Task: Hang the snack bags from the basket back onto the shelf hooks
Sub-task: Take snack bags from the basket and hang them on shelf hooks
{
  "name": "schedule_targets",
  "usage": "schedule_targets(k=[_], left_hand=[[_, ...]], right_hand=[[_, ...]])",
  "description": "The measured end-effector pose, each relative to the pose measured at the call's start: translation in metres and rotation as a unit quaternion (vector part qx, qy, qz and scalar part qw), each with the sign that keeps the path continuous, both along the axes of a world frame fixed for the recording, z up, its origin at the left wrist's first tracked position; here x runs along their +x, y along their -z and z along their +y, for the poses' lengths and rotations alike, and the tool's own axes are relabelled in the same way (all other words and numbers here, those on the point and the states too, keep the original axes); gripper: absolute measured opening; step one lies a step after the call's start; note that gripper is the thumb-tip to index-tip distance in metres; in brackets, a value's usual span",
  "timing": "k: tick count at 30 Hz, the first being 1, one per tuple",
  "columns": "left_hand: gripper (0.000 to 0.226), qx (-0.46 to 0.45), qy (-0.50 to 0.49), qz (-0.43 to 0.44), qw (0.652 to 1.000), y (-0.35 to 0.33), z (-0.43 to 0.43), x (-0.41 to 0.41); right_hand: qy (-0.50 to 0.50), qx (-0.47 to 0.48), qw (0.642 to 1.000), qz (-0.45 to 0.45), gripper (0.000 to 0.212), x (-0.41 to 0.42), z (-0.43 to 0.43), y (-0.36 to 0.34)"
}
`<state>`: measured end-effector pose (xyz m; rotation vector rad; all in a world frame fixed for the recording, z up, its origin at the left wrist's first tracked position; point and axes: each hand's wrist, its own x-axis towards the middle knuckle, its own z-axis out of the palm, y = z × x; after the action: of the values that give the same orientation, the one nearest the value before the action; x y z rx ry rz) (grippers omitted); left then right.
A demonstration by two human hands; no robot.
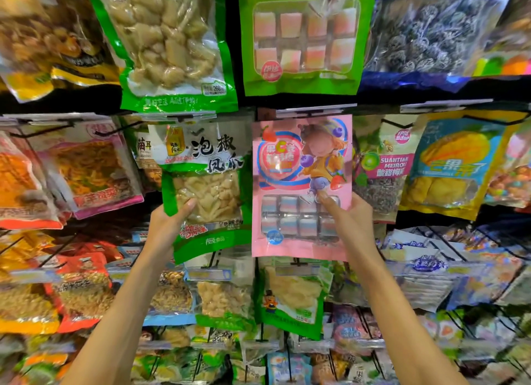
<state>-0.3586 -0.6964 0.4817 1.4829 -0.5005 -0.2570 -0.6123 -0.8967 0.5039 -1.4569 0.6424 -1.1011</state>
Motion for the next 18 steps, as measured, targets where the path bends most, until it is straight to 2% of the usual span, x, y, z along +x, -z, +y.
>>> schedule_targets(k=[4, 10, 14, 18], left_hand=[[0.034, 0.021, 0.010, 0.012, 1.000, -0.003, 0.004, -0.001], [0.019, 0.057, 0.015, 0.011, 0.998, -0.009, 0.005, -0.003], [0.035, 0.105, 0.035, 0.000, 0.994, -0.009, 0.010, 0.001], [0.036, 0.144, 0.020, -0.026, 0.989, -0.006, 0.015, 0.003]], right_hand=[[0.043, -0.028, 0.997, 0.062, 0.025, 0.024, -0.026, -0.001], [0.038, -0.050, 0.991, 0.115, 0.058, 0.039, -0.050, 0.002], [0.002, -0.057, 0.984, 0.170, 0.039, 0.033, -0.041, 0.004], [-0.018, -0.115, 0.955, 0.274, 0.040, 0.026, -0.037, 0.008]])
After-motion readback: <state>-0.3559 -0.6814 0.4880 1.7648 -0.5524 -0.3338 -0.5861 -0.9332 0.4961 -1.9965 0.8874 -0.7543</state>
